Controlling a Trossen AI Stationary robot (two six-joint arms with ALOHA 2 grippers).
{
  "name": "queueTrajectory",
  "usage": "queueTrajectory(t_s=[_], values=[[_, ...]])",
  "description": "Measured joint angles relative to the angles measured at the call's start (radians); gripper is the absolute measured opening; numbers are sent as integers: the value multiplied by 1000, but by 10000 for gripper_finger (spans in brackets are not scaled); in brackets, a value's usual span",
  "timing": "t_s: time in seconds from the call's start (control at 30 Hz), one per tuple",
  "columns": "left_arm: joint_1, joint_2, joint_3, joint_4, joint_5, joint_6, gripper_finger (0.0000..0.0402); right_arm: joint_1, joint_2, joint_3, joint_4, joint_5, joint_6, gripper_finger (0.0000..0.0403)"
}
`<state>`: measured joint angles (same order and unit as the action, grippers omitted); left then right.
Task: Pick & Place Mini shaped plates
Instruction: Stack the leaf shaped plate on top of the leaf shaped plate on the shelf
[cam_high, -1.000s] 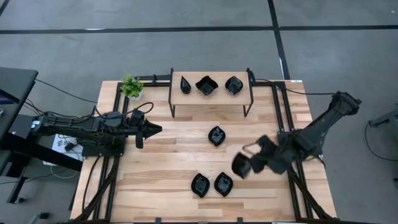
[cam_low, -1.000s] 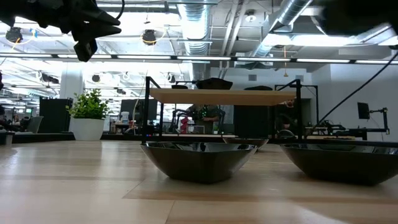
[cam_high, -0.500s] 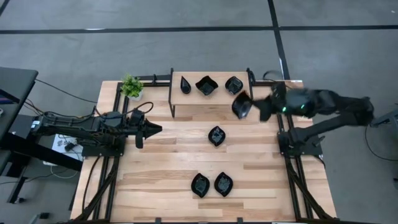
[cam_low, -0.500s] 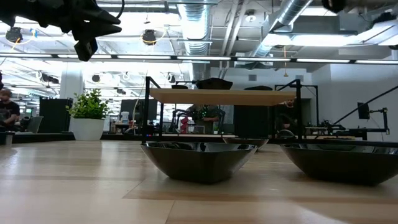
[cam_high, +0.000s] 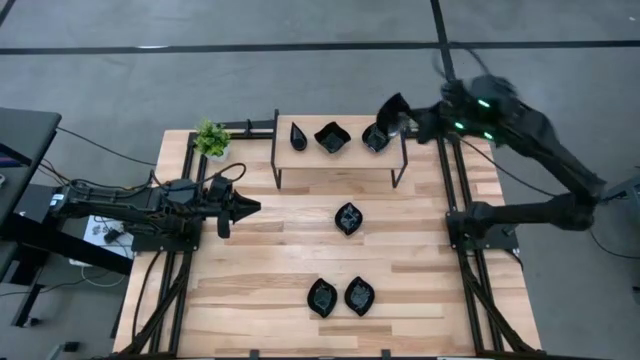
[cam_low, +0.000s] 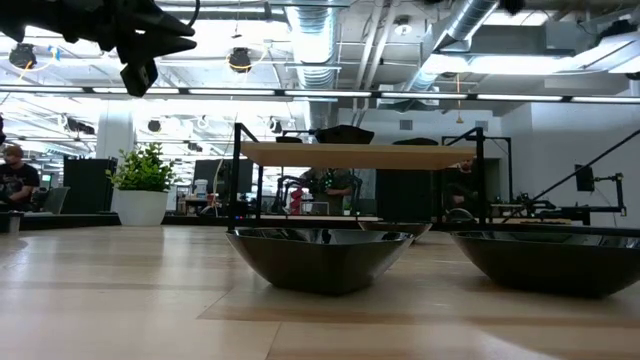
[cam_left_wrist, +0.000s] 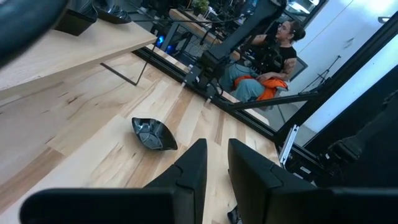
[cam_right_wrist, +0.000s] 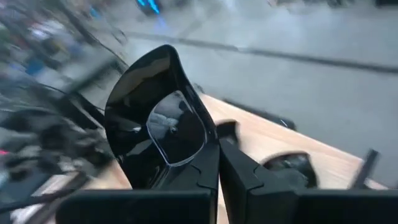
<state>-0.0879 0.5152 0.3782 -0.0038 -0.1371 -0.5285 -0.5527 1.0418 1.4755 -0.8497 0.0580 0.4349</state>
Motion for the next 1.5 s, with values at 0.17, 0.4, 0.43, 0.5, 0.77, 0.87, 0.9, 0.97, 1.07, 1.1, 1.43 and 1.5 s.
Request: queueTrajectory(t_s=[0.17, 0.4, 0.43, 0.5, 0.77, 0.87, 0.9, 0.97, 1.07, 1.1, 1.43, 1.5], values=[[0, 0, 0, 5, 0, 0, 66, -190, 149, 25, -19, -225, -34, 0], [0, 0, 0, 13, 0, 0, 66, -339, 326, 70, -43, -340, -42, 0], [0, 0, 0, 13, 0, 0, 66, -351, 342, 74, -51, -351, -42, 0], [0, 0, 0, 14, 0, 0, 66, -375, 369, 80, -63, -381, -42, 0], [0, 0, 0, 20, 0, 0, 66, -426, 444, 78, -202, -394, -60, 0], [0, 0, 0, 21, 0, 0, 66, -430, 452, 75, -232, -395, -72, 0], [0, 0, 0, 21, 0, 0, 66, -429, 452, 71, -231, -394, -71, 0], [0, 0, 0, 24, 0, 0, 66, -431, 452, 60, -232, -394, -71, 0], [0, 0, 0, 25, 0, 0, 66, -431, 452, 40, -250, -385, -47, 0], [0, 0, 0, 26, 0, 0, 66, -431, 452, 31, -252, -383, -45, 0], [0, 0, 0, 28, 0, 0, 66, -431, 452, -39, -194, -379, 15, 0], [0, 0, 0, 28, 0, 0, 66, -431, 453, -43, -192, -371, 35, 0]])
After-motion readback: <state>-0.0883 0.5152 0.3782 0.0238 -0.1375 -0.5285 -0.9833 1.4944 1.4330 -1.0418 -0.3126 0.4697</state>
